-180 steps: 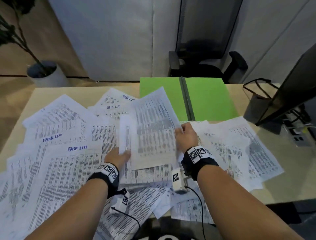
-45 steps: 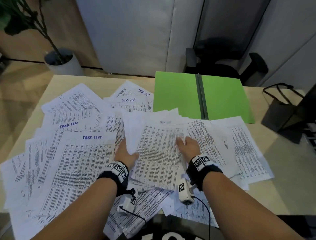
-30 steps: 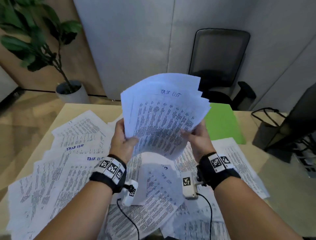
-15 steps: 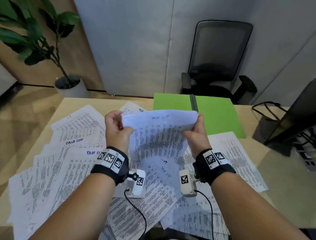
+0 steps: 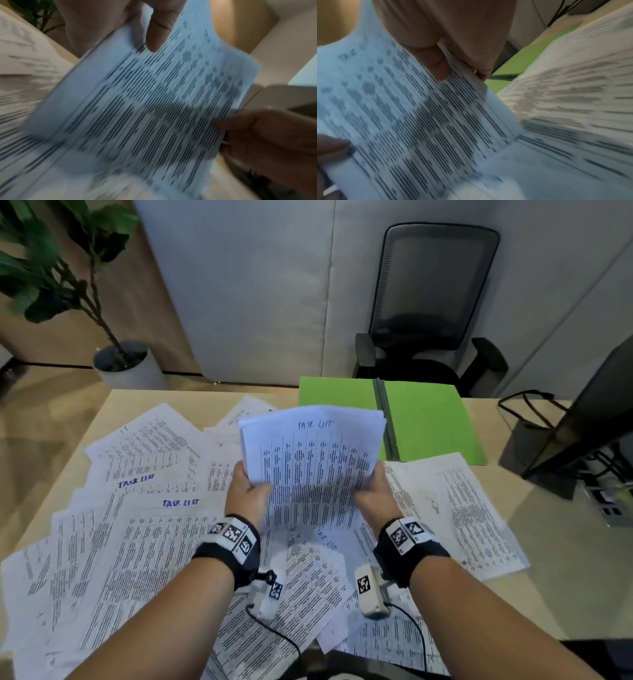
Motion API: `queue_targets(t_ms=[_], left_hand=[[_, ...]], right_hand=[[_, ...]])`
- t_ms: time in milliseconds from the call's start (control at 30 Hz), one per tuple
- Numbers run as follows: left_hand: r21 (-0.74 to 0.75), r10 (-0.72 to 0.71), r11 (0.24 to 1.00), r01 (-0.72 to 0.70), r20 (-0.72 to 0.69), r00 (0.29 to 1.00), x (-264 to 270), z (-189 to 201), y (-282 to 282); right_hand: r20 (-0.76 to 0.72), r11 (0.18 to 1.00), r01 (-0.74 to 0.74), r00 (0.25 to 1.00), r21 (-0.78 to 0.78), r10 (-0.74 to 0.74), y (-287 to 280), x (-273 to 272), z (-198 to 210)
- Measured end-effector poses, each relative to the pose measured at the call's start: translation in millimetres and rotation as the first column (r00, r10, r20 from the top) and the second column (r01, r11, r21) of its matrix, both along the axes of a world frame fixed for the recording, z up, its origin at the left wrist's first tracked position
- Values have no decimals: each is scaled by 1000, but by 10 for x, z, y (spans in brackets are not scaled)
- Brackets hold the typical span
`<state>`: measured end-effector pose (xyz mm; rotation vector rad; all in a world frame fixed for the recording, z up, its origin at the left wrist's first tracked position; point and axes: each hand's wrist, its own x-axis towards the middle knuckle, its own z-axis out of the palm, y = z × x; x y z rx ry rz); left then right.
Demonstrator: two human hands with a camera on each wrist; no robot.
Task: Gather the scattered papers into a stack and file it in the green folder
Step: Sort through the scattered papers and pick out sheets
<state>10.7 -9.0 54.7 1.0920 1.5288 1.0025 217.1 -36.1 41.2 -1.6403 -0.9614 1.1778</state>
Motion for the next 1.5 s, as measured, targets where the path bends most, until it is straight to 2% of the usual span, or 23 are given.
queue_targets(t_ms=[100, 233, 333, 433, 533, 667, 767, 833, 867, 933, 1000, 1133, 1233, 1333, 1400, 1500], left_hand=[[-132, -147, 983, 130, -130, 980, -16, -293, -96], [-118, -117, 989, 92, -224, 968, 30, -357, 7], [-84, -82, 995, 60, -289, 954, 85, -372, 79], [-183, -137, 981, 58, -457, 879, 70, -508, 21], [-367, -235, 930, 34, -520, 821, -51, -778, -100], [-403, -276, 914, 37, -553, 786, -115, -941, -125], [-432, -309, 900, 57, -540, 783, -147, -977, -82], [-455, -331, 887, 74, -517, 789, -176, -1012, -70], [-462, -327, 884, 70, -506, 798, -182, -1015, -72], [-460, -312, 886, 58, -502, 807, -180, -1008, -77], [-454, -298, 890, 47, -500, 813, -178, -1001, -75], [-457, -307, 888, 53, -503, 808, -173, -951, -61], [-460, -310, 886, 62, -488, 816, -177, -951, -72], [-447, -296, 893, 58, -485, 823, -170, -933, -88], [-430, -288, 901, 55, -500, 817, -148, -934, -102], [-384, -194, 923, -21, -513, 836, -123, -945, -140]], right_hand=[[193, 988, -73, 976, -134, 98, -84, 29, -291], [311, 997, 61, 949, -52, -42, 51, 245, -190], [403, 987, 157, 903, 18, -151, 82, 531, -185], [577, 960, 257, 803, -114, -147, -67, 896, -409], [692, 844, 403, 720, -354, -54, -299, 1157, -610], [676, 713, 449, 735, -539, 48, -471, 1180, -694], [602, 700, 474, 795, -533, -80, -422, 1142, -726], [489, 726, 454, 853, -517, -185, -377, 1132, -746], [460, 755, 429, 867, -495, -190, -365, 1135, -755], [499, 803, 397, 854, -445, -145, -353, 1134, -698], [574, 836, 423, 802, -350, -165, -363, 1102, -568], [699, 851, 512, 650, -115, -297, -381, 923, -228], [802, 891, 454, 534, -6, -267, -345, 811, 29], [876, 937, 329, 409, 118, -254, -306, 715, 268], [879, 947, 256, 384, 194, -284, -279, 651, 396], [842, 929, 138, 392, 344, -370, -220, 527, 544]])
